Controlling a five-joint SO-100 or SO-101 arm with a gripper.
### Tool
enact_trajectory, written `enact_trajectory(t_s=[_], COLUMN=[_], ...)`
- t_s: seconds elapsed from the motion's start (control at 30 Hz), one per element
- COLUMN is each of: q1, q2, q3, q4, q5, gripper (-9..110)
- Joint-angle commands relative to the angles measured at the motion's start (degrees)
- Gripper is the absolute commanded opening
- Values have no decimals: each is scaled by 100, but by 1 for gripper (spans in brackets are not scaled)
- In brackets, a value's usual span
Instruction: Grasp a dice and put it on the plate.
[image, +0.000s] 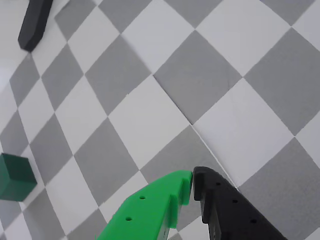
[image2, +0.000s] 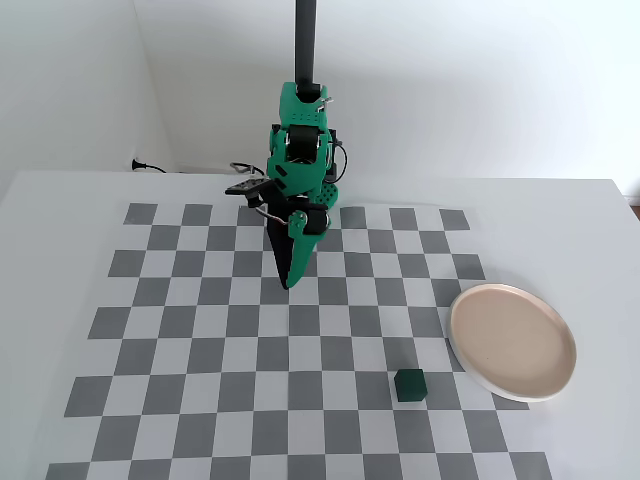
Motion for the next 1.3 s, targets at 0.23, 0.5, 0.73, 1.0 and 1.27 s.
enact_trajectory(t_s=[0.23,0.5,0.73,1.0,1.27], q1=[97,35,-281,-773,-905], q2=[79,79,88,-123,-2276], q3=[-97,-123,-229,-694,-2118], q4=[-1090,-949,-879,-923,-1538], q5=[-2065,-3823,-4280,-4412,-4280], gripper=[-4,7,16,18,20])
